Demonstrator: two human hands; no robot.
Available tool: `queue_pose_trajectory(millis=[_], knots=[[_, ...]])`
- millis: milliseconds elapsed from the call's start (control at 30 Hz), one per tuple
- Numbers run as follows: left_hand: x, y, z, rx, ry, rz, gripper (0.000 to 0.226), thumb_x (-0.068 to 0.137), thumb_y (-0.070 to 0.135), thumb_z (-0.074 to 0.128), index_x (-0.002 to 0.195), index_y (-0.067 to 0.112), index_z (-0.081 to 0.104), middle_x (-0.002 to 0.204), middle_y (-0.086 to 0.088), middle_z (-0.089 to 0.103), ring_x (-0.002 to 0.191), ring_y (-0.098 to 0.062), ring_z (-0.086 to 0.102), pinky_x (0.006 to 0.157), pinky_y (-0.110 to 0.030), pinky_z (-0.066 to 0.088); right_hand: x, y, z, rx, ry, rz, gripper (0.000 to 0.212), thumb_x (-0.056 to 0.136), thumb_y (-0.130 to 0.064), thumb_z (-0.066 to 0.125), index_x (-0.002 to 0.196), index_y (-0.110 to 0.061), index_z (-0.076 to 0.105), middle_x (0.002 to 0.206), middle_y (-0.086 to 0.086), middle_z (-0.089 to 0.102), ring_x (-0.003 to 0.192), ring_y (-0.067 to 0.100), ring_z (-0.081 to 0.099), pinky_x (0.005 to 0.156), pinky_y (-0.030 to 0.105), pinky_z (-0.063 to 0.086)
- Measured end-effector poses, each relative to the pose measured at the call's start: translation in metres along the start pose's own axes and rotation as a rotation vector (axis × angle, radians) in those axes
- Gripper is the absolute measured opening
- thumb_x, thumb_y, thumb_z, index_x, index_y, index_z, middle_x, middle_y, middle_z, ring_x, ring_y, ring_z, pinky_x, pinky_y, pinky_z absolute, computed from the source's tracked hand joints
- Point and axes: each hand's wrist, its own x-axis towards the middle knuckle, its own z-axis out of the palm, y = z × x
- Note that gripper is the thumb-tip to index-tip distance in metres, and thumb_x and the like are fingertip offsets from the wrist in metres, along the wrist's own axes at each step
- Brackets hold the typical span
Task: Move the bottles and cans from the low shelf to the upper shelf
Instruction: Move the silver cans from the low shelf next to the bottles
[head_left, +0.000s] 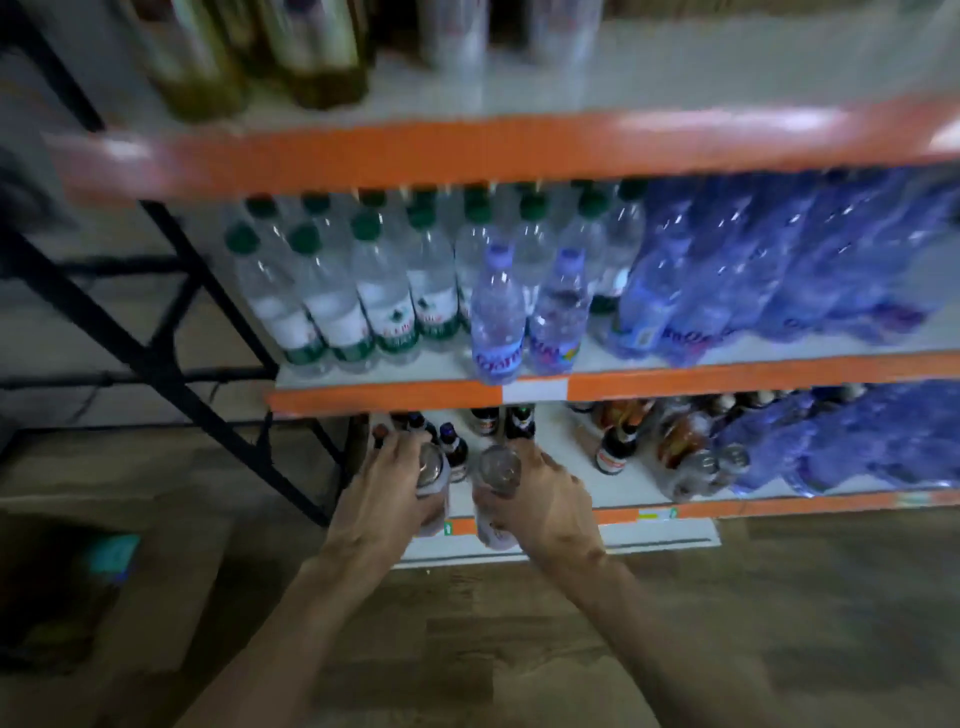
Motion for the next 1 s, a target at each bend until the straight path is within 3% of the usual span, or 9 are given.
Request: queue_pose_trajectory(millis=[200,333,433,500,567,700,833,900,1000], knots=[[-0.070,0.143,-0.235,-0.028,-0.072,0.129,0.046,0.078,0.025,0.073,0.122,0.023,0.057,0.116,0.002,0.059,0.107,-0.020,0.061,0.083,-0.032,0.048,-0.110,-0.109,-0.210,0.011,0.113,-0.039,0.059,0.080,-0.052,0.064,0.127,-0.023,0.043,0.114,0.007,0.065,0.104,0.033,0.062,0.074,0.036,0.046],[-0.111,0.220,-0.342,-0.142,0.035,0.214,0.044,0.068,0.027,0.074,0.109,0.012,0.066,0.099,-0.004,0.067,0.092,-0.022,0.062,0.068,-0.023,0.036,-0.162,-0.161,-0.329,0.099,0.315,-0.118,0.053,0.075,-0.053,0.066,0.114,-0.020,0.051,0.107,0.007,0.066,0.103,0.032,0.062,0.076,0.036,0.046],[-0.138,0.267,-0.398,-0.121,0.105,0.262,0.051,0.071,0.028,0.078,0.118,0.015,0.063,0.109,-0.002,0.067,0.101,-0.020,0.063,0.078,-0.024,0.044,-0.195,-0.190,-0.399,0.102,0.415,-0.215,0.053,0.074,-0.056,0.065,0.110,-0.019,0.054,0.104,0.007,0.065,0.099,0.032,0.061,0.076,0.036,0.046],[-0.156,0.289,-0.427,-0.164,0.145,0.265,0.060,0.073,0.030,0.083,0.126,0.019,0.059,0.115,0.001,0.065,0.103,-0.017,0.063,0.088,-0.033,0.052,-0.217,-0.206,-0.438,0.132,0.478,-0.261,0.050,0.076,-0.048,0.069,0.112,-0.016,0.055,0.107,0.006,0.061,0.098,0.030,0.060,0.077,0.036,0.048],[-0.176,0.304,-0.450,-0.228,0.184,0.266,0.072,0.069,0.035,0.086,0.132,0.021,0.054,0.117,0.003,0.065,0.103,-0.015,0.063,0.088,-0.035,0.053,-0.239,-0.216,-0.466,0.185,0.533,-0.299,0.051,0.076,-0.043,0.073,0.112,-0.012,0.054,0.106,0.007,0.059,0.095,0.027,0.058,0.077,0.034,0.047],[-0.212,0.317,-0.480,-0.281,0.218,0.266,0.077,0.072,0.033,0.085,0.136,0.015,0.046,0.121,0.004,0.059,0.097,-0.009,0.054,0.068,-0.014,0.042,-0.278,-0.228,-0.493,0.265,0.624,-0.311,0.040,0.072,-0.040,0.075,0.096,-0.012,0.059,0.091,0.003,0.063,0.084,0.022,0.059,0.072,0.035,0.050],[-0.239,0.310,-0.506,-0.311,0.242,0.260,0.081,0.067,0.039,0.087,0.135,0.012,0.052,0.130,0.000,0.058,0.107,-0.014,0.055,0.078,-0.020,0.041,-0.308,-0.235,-0.495,0.314,0.600,-0.287,0.042,0.064,-0.049,0.067,0.083,-0.012,0.063,0.080,0.002,0.065,0.076,0.022,0.062,0.067,0.038,0.054],[-0.250,0.303,-0.515,-0.303,0.232,0.282,0.077,0.067,0.034,0.088,0.132,0.013,0.053,0.123,0.004,0.059,0.102,-0.012,0.057,0.071,-0.015,0.040,-0.319,-0.239,-0.493,0.324,0.605,-0.294,0.050,0.059,-0.056,0.064,0.083,-0.012,0.064,0.079,0.000,0.064,0.073,0.019,0.061,0.065,0.040,0.055],[-0.261,0.290,-0.518,-0.275,0.224,0.282,0.073,0.068,0.027,0.086,0.131,0.013,0.053,0.116,0.001,0.064,0.095,-0.012,0.061,0.065,-0.014,0.041,-0.324,-0.241,-0.486,0.317,0.606,-0.260,0.040,0.068,-0.047,0.073,0.086,-0.013,0.063,0.080,-0.001,0.062,0.072,0.017,0.059,0.064,0.033,0.052]])
